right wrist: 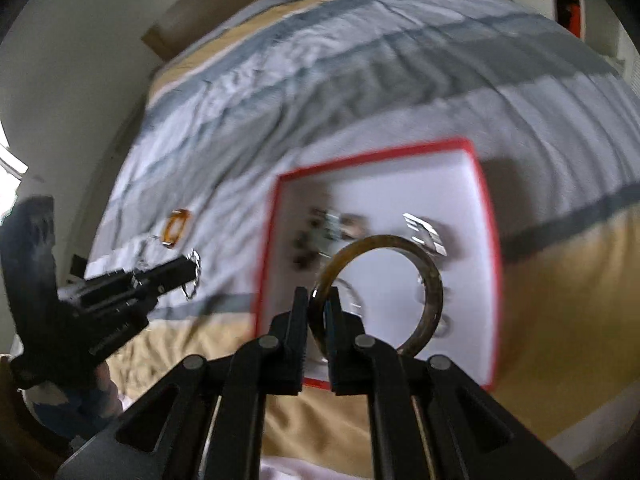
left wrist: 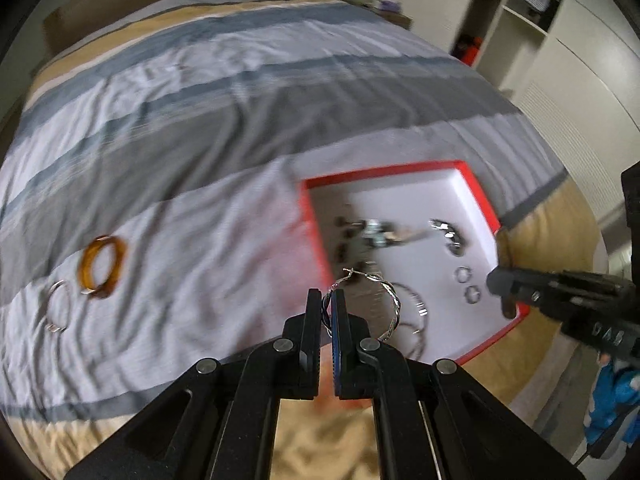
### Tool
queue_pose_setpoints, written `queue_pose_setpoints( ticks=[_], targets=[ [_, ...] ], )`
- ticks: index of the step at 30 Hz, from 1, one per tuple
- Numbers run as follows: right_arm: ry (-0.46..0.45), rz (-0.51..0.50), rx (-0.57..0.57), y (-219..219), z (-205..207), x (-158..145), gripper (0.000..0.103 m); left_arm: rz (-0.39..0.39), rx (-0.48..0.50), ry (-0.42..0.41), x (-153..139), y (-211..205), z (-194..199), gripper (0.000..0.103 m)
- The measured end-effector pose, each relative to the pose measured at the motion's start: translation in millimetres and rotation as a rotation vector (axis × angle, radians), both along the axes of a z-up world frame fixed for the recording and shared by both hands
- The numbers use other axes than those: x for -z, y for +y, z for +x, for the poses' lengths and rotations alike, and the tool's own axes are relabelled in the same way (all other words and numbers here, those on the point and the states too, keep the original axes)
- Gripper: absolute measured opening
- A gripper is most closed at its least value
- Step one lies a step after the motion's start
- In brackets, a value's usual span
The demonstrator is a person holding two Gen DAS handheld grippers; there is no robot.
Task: Organize jewelry
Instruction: 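Carry earring and bangle over the red box with both tools, then lower earring and bangle into the box and open both tools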
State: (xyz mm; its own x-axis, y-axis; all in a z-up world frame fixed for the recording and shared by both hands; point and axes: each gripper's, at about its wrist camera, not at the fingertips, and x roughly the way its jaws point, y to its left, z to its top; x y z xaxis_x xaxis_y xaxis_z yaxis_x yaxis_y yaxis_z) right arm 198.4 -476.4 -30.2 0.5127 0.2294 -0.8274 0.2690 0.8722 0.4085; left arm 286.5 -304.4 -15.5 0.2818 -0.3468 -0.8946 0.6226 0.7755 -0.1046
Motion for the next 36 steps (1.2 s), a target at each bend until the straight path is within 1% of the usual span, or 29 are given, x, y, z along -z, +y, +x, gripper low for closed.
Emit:
queue_pose_setpoints(
  ticks=[3, 7, 10, 16, 20, 28, 36],
  targets=[
    [0.029, -0.010, 0.002, -5, -2, 14, 0.007, 0.010, 0.037, 0.017, 17, -25, -3, 0.004],
    [0.063, -0.029, -0.022, -6, -2, 32, 0.007, 0.045, 0.072, 0.043, 45, -43, -10, 0.004],
    [0.088, -0.050, -0.050, -2, -1, 42, 0.007, 0.068, 0.084, 0.064, 61, -50, -13, 0.004],
    [0.124, -0.078, -0.090, 3, 1, 58, 0.007, 0.092, 0.084, 0.094, 83, -58, -17, 0.004],
    [0.134, -0.096, -0.105, 4, 2, 61, 0.008, 0.093, 0.071, 0.110, 91, -59, -16, 0.004],
    [0.148, -0.103, -0.094, 4, -1, 69, 0.009, 0.079, 0.066, 0.104, 94, -61, -17, 0.005],
    [0.155, -0.104, -0.085, 7, -2, 73, 0.013, 0.068, 0.057, 0.107, 96, -53, -18, 0.005]
  ],
)
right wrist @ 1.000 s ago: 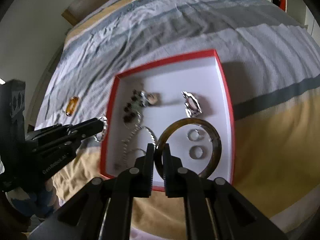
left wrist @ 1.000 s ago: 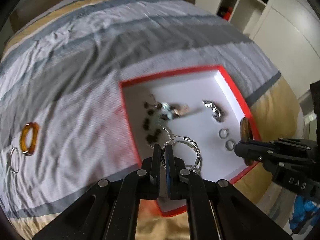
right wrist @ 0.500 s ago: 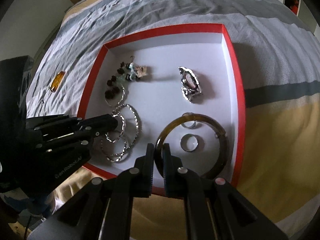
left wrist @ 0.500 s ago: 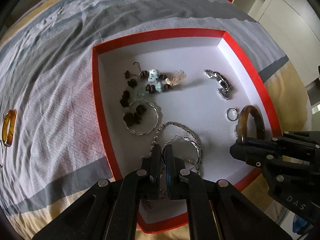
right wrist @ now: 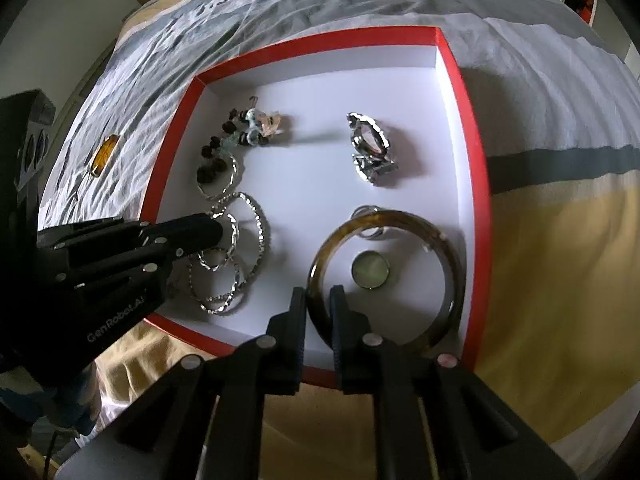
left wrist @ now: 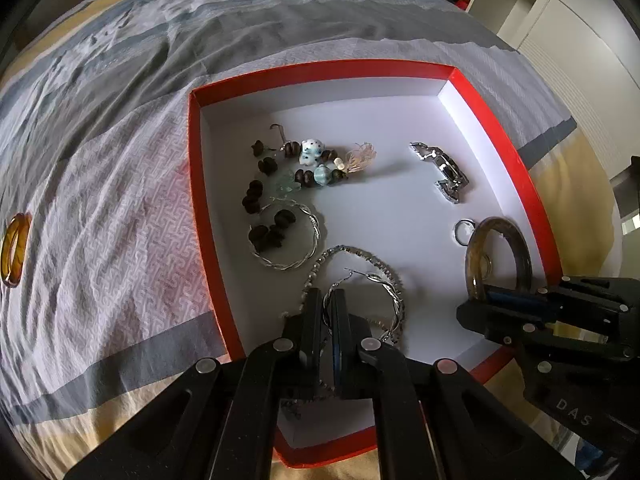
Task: Organize jewelry
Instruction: 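Lower earring and bangle into the box and open both tools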
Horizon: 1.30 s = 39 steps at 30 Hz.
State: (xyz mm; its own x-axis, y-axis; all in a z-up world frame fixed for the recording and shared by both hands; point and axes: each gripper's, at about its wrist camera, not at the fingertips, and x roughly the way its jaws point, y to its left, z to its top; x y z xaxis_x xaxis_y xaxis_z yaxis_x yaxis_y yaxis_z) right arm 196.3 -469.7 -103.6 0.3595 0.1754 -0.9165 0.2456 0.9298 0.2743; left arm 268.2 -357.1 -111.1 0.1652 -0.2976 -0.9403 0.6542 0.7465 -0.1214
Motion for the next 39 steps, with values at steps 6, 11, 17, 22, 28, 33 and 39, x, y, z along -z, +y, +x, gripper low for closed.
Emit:
queue_pose_setpoints(
  ticks=[6, 11, 17, 22, 28, 33, 39],
  targets=[
    [0.003, -0.011, 0.000, 1.2, 0.2, 0.0, 0.013, -0.001, 0.000, 0.001, 0.0, 2.5, -0.1, 0.005],
    [0.004, -0.013, 0.002, 1.5, 1.0, 0.0, 0.013, 0.001, -0.001, 0.001, 0.2, 2.3, 0.2, 0.006],
    [0.007, -0.017, 0.003, 0.5, 0.8, -0.4, 0.013, -0.004, -0.008, 0.006, 0.0, 4.3, 1.0, 0.006],
    [0.010, -0.019, 0.000, -0.2, -0.1, -0.5, 0.013, -0.006, -0.011, 0.010, -0.4, 5.0, 2.6, 0.006],
    [0.013, -0.021, -0.003, -1.5, -2.0, -0.6, 0.013, -0.005, -0.012, 0.012, -1.7, 2.5, 2.8, 0.006],
    [0.014, -0.022, -0.004, -1.9, -2.0, -0.8, 0.013, -0.005, -0.012, 0.012, -1.4, 2.1, 2.9, 0.006],
    [0.015, -0.025, -0.005, -1.8, -2.1, -0.1, 0.014, -0.006, -0.010, 0.014, -1.3, 1.4, 3.0, 0.008]
  ],
)
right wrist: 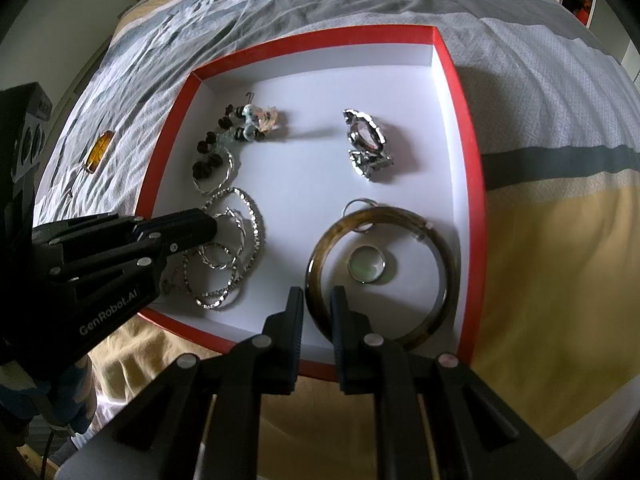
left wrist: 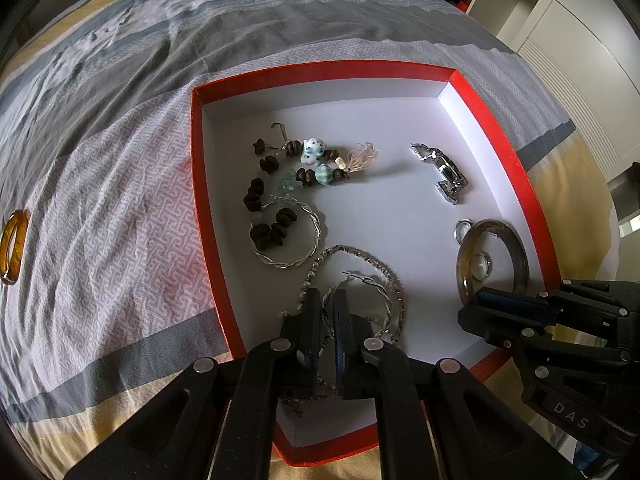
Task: Organize jewelry
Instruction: 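Lower earring and bangle into the box and open both tools, then lift both open tools away from the box toward the two bangles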
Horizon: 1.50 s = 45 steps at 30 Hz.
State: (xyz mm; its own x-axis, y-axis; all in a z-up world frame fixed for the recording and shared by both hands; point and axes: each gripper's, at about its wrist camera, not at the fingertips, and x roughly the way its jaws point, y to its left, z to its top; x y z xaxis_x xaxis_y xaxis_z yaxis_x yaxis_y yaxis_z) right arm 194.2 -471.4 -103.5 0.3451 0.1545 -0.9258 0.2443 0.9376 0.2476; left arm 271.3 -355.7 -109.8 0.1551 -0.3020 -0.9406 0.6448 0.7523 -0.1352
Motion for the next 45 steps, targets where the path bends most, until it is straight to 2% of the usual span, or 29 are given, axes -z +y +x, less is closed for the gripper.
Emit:
queue_pose_setpoints(
  ticks=[9, 11, 13, 15, 18, 27, 32, 37, 45],
  targets=[
    [0.003, -0.001, 0.001, 1, -1, 0, 0.015, -0.001, 0.001, 0.001, 0, -5, -1, 0.012],
    [0.003, -0.001, -0.002, 1, 0, -1, 0.017, -0.002, 0.002, 0.002, 0, -6, -2, 0.013],
    [0.000, 0.000, -0.003, 1, -1, -2, 0.024, -0.003, 0.004, 0.002, -1, -9, -4, 0.016],
    [-0.002, -0.001, -0.004, 2, -1, -3, 0.025, -0.004, 0.005, 0.002, -1, -11, -5, 0.019],
    [-0.002, -0.003, -0.005, 2, -2, -4, 0.026, -0.002, 0.003, -0.001, -1, -11, -6, 0.025],
    [-0.006, -0.014, -0.001, 0, -10, -14, 0.026, -0.015, 0.004, 0.003, -9, -6, -9, 0.032],
    [-0.001, -0.019, 0.008, -1, -14, -22, 0.026, -0.024, 0.013, 0.003, -22, -1, -9, 0.035],
    [-0.003, -0.031, 0.021, -1, -19, -33, 0.026, -0.041, 0.027, -0.012, -41, 4, -9, 0.042],
    [-0.009, -0.045, 0.036, 9, -22, -57, 0.026, -0.091, 0.026, -0.017, -71, 33, -9, 0.044]
  ],
)
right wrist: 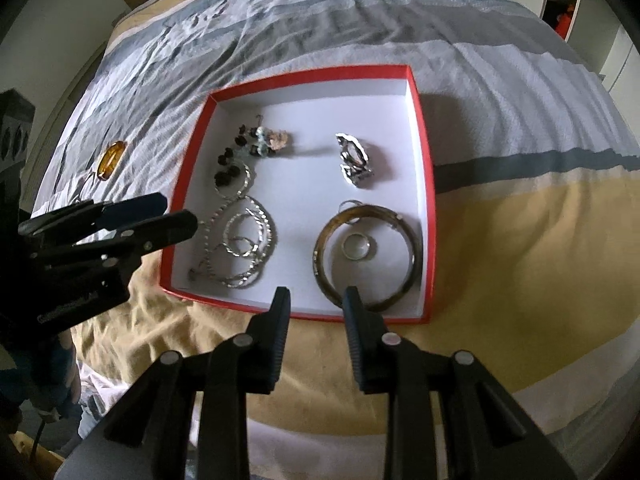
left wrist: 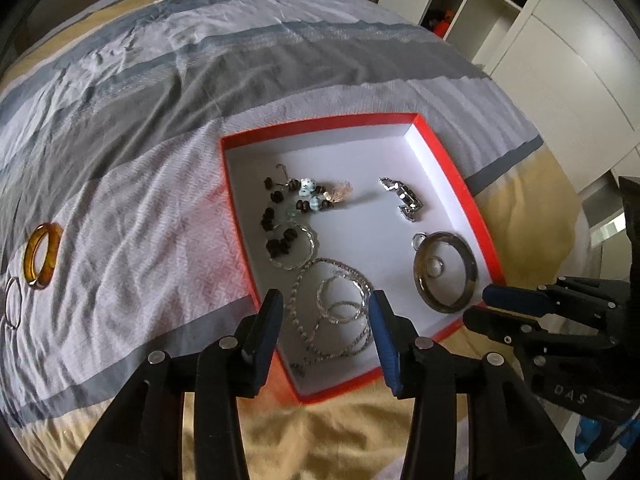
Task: Organize jewelry
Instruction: 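Lift both open tools away from the box toward the two bangles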
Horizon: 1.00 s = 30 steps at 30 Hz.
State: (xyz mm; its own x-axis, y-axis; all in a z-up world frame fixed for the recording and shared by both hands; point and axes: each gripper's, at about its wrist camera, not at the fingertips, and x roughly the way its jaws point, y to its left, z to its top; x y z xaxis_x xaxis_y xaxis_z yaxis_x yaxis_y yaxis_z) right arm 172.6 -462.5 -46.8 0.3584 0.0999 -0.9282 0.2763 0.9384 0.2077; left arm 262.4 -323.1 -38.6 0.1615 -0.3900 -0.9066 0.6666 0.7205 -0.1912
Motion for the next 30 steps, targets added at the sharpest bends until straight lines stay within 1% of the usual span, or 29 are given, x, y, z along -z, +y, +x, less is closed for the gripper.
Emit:
queue_pose_setpoints(
  ticks=[2, 4, 6, 9, 18, 23, 28, 30],
  targets=[
    [-0.006, -0.002, -0.005, 6, 3, -8, 0.026, -0.008, -0.010, -0.001, -6, 12, 2, 0.045],
    [-0.015, -0.003, -0.015, 15, 7, -15, 0.026, -0.005, -0.027, -0.003, -11, 25, 1, 0.050],
    [-0.020, -0.002, -0.025, 23, 13, -20, 0.027, 0.004, -0.050, -0.007, -16, 37, 4, 0.052],
    [-0.025, 0.003, -0.053, 40, 24, -27, 0.030, 0.021, -0.104, -0.033, -25, 64, 12, 0.052],
    [-0.032, -0.002, -0.180, 109, 67, -44, 0.031, 0.049, -0.271, -0.092, -45, 149, 33, 0.054],
    [-0.031, 0.006, -0.241, 147, 89, -48, 0.031, 0.069, -0.355, -0.100, -52, 191, 39, 0.059],
    [-0.032, 0.004, -0.304, 181, 111, -50, 0.031, 0.082, -0.434, -0.112, -58, 226, 50, 0.069],
    [-0.032, 0.005, -0.331, 190, 119, -50, 0.031, 0.085, -0.465, -0.112, -57, 238, 56, 0.072]
  ],
)
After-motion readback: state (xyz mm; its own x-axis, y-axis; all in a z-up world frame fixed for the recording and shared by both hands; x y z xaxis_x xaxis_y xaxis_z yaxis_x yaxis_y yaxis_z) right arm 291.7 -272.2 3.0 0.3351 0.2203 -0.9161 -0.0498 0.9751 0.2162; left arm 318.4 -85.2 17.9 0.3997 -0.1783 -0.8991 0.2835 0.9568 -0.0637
